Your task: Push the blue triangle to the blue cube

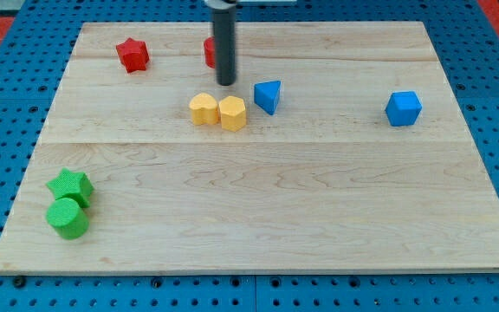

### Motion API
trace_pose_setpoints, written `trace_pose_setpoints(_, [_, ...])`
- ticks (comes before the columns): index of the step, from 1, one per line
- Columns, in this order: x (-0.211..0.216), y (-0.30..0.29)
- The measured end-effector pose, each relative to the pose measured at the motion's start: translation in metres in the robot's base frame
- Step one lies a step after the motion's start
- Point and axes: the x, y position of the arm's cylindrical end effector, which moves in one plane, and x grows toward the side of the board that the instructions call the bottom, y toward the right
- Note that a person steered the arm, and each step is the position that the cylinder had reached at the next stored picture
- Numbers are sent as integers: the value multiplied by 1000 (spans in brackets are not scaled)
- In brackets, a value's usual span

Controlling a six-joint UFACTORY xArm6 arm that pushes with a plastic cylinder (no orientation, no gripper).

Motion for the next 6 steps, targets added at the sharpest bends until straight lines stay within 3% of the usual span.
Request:
trace_pose_setpoints(1, [26, 12])
trace_pose_setpoints(3, [30, 167])
trace_pose_setpoints(4, [30, 188])
trace_pose_setpoints(5, [27, 128])
trace_pose_setpoints(6, [42, 130])
